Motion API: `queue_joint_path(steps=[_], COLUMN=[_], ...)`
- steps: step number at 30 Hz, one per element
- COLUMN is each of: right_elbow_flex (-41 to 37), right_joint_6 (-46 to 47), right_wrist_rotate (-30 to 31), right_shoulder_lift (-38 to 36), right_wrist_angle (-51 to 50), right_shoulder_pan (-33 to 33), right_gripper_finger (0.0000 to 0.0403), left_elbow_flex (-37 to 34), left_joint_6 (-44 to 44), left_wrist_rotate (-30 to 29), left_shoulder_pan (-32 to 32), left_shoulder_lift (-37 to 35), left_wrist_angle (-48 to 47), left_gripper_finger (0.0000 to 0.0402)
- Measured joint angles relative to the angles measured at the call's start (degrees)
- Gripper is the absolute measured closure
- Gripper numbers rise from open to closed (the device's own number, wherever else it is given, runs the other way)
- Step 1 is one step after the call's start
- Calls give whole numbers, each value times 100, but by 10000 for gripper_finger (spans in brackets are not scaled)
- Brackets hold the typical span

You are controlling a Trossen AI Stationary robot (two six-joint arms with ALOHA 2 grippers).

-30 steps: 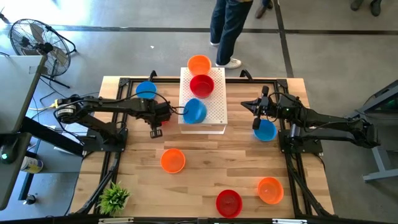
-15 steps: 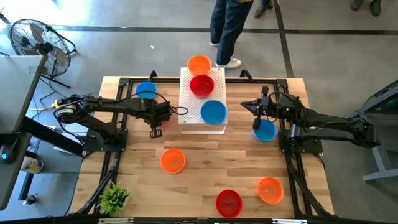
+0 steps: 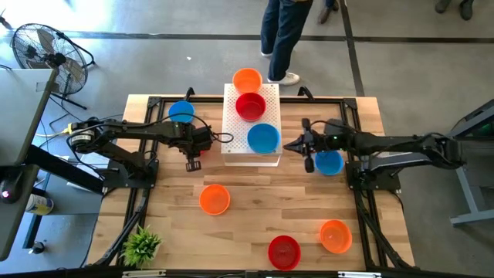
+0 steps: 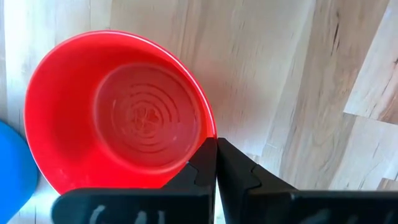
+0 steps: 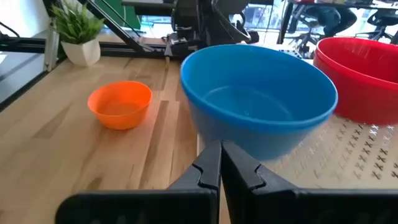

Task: Pick & Place Mini bowls
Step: Stack the red bowl on top of the other red bowls on the shelf

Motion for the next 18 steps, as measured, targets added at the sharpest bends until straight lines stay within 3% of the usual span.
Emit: queue_joint_path(steps=[18], right_elbow_flex=[730], right_joint_6=[-180], right_wrist_rotate=[133], right_shoulder_lift=[1175], right_wrist_angle=[396], right_shoulder_pan=[-2], right_gripper_finger=[403], left_elbow_flex=[0], left_joint_6=[26], left_wrist_rotate=[5], left_shoulder_pan=[0], left_shoulder_lift=[0], left_wrist_angle=[-16], left_gripper_finger=[401])
